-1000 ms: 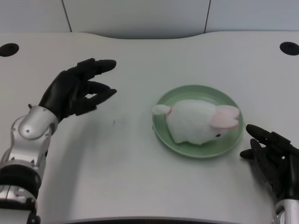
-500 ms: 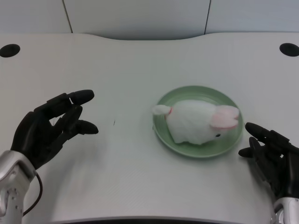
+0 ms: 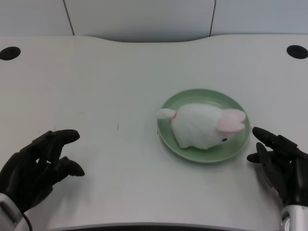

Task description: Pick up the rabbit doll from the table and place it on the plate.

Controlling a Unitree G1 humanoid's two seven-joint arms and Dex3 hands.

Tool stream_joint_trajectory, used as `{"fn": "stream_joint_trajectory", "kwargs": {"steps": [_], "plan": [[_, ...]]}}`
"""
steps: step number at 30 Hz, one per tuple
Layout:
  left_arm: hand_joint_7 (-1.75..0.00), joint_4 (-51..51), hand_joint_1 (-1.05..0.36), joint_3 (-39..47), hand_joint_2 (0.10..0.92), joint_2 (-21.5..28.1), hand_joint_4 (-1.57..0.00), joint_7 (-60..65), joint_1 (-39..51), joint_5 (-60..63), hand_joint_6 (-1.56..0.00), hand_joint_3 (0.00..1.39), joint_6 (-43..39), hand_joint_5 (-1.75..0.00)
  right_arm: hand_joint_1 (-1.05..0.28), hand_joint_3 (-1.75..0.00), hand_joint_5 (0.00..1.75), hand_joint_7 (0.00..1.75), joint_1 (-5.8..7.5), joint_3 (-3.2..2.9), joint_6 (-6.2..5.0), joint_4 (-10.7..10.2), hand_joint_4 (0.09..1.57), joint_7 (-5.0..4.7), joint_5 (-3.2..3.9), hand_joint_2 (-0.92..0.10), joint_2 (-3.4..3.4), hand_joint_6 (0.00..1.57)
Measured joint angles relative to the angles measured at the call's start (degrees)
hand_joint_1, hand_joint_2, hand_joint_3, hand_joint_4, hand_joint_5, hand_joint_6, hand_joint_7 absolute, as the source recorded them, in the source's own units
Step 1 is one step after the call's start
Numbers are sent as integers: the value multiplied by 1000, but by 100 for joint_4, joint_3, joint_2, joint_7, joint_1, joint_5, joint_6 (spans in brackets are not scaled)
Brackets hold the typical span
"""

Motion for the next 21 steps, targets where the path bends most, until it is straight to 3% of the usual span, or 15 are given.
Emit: {"fn": "stream_joint_trajectory", "kwargs": {"steps": [3,4,6,9,12,15,16,18,21], "plan": [[-1122,-20,-574,13,921,-8,-494,20,4,-6,-492,636,0,-1745,-355,-335,1180,81,1,69,11,-24,642,-4,-51,-921,-3,951],[-1254,-24,-556,34,921,-38,-508,20,5,-32,-471,644,-3,-1746,-358,-325,1198,87,0,73,9,-20,644,15,-50,-921,-10,953],[-1372,28,-543,126,921,-166,-536,21,31,-103,-454,643,-96,-1746,-375,-324,1212,92,-7,74,4,36,638,69,-49,-921,-78,950],[-1434,183,-541,220,921,-299,-551,20,134,-140,-451,636,-224,-1746,-382,-323,1219,96,-7,71,4,66,631,64,-47,-921,-189,947],[-1513,305,-534,245,921,-362,-564,21,128,-140,-414,560,-300,-1746,-390,-319,1250,98,-27,45,-4,87,666,90,7,-921,-202,937],[-1570,429,-539,257,921,-402,-592,40,60,-136,-405,553,-408,-1746,-385,-325,1246,109,-104,-62,-131,263,652,376,189,-921,-211,942],[-1581,475,-536,258,921,-407,-591,45,28,-132,-397,561,-458,-1746,-385,-325,1246,112,-135,-103,-139,329,652,440,217,-921,-222,945],[-1615,536,-530,263,921,-412,-592,68,-11,-132,-384,579,-512,-1746,-362,-344,1256,113,-160,-125,-154,388,661,439,220,-921,-230,932],[-1643,602,-537,267,921,-434,-616,82,-46,-136,-397,571,-516,-1746,-356,-341,1303,123,-203,-126,-232,503,703,366,167,-921,-256,937]]}}
